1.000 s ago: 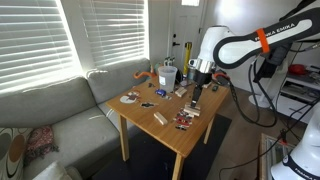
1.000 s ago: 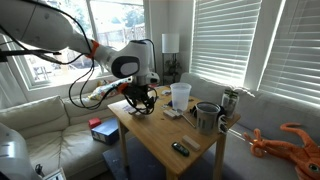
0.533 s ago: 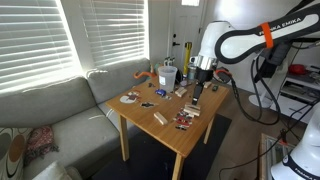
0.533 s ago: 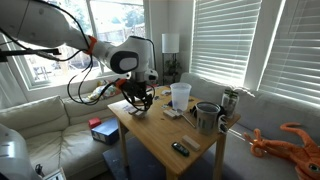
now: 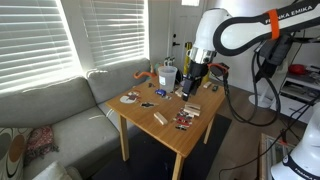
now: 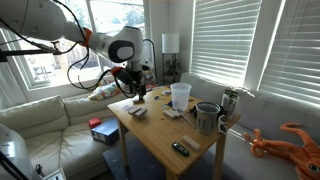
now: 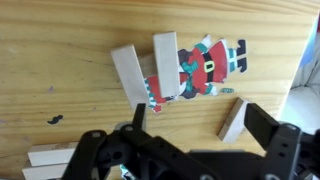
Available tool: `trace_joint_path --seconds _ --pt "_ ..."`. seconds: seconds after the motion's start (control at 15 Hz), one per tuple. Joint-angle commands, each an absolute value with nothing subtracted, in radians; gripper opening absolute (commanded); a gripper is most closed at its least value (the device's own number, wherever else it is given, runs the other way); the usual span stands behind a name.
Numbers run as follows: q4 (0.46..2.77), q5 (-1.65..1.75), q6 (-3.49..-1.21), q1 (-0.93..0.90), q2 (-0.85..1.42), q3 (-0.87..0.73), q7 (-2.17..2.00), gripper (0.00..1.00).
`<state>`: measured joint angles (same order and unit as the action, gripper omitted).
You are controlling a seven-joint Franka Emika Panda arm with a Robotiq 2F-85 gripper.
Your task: Put two blocks on the table, then turn the top block to the left, then stack the left blocks on the right blocks
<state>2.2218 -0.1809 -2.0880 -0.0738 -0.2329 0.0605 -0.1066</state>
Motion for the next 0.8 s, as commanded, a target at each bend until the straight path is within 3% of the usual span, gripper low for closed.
trace_joint_path --seconds 0.0,0.73 --pt "2.109 -0.196 -2.033 -0.081 -0.144 0.103 -0.273 1.0" --pt "2.064 -0.178 -2.068 -0.089 -0.066 0.127 -0.363 1.0"
